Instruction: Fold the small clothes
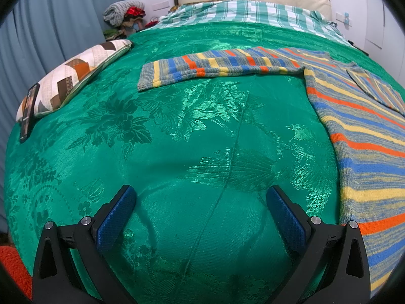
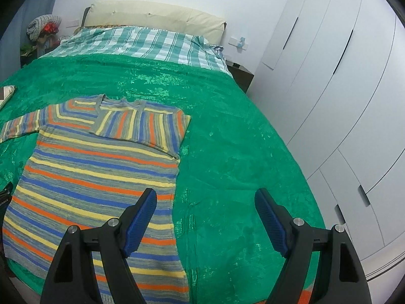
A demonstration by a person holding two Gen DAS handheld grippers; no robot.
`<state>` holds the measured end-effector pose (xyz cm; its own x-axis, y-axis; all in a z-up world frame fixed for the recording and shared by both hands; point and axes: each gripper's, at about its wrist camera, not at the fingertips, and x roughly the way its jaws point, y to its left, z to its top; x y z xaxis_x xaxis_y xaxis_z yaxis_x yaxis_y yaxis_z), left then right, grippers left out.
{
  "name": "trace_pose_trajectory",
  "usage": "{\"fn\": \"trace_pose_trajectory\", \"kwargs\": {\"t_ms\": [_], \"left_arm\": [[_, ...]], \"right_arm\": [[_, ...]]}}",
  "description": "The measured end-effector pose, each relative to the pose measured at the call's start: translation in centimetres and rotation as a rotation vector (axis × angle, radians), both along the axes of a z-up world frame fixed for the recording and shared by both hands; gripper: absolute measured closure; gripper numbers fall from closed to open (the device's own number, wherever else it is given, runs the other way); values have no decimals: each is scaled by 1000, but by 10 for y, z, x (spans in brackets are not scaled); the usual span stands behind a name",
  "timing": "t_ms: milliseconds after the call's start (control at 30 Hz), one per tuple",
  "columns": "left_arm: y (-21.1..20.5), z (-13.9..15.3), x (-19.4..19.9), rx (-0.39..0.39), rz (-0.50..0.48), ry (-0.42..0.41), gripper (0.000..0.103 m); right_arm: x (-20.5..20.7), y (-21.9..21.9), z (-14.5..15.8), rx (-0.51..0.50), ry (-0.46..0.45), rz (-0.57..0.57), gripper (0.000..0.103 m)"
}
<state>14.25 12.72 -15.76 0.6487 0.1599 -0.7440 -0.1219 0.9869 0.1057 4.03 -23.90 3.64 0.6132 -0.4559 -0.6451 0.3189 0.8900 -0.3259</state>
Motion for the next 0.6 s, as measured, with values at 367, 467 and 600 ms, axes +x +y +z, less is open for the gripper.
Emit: {"fn": "trace_pose_trajectory", "kwargs": {"t_ms": [367,467,600], "left_arm": [[0,0,0,0,0,0,0],[0,0,0,1,0,-1,0],[0,0,0,1,0,-1,0]], "right_arm": [[-1,0,3,-16,7,-18,24],[-2,0,4,-20,8,-22,24],[-2,0,4,-24,9,-25,24]]}}
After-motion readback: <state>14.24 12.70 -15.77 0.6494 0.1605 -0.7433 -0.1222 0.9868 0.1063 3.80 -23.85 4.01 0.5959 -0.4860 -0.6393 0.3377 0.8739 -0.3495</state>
